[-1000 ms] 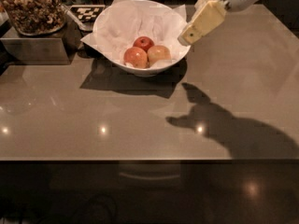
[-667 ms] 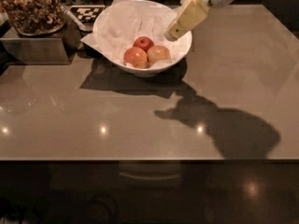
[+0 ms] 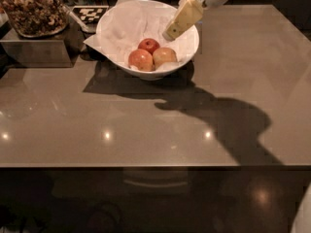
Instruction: Pick apple from white bowl
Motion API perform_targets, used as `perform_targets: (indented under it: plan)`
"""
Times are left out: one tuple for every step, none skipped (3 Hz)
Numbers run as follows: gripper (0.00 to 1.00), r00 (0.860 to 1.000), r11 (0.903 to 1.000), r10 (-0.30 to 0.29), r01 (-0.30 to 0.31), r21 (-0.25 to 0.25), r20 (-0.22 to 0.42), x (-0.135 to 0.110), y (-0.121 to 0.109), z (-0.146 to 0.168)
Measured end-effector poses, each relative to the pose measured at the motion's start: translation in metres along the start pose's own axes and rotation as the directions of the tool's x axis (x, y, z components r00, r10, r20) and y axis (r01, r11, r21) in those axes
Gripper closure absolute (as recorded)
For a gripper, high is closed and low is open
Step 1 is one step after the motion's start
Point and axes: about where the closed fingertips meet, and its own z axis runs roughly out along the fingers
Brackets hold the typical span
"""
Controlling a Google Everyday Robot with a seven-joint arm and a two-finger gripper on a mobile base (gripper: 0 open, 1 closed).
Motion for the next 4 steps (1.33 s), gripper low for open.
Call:
perform_targets:
  plan:
    - [0.18, 1.000, 0.9996, 0.028, -0.028, -0.011, -0.015, 0.016, -0.010, 0.015]
    - [0.19, 0.999, 0.9984, 0.047, -0.047, -0.030, -0.021, 0.028, -0.015, 0.029]
    - [0.18, 0.998, 0.9966, 0.057, -0.058, -0.059, -0.022, 0.033, -0.013, 0.046]
    - [0.20, 0.998, 0.9952, 0.059, -0.060, -0.077, -0.024, 0.035, -0.008, 0.061]
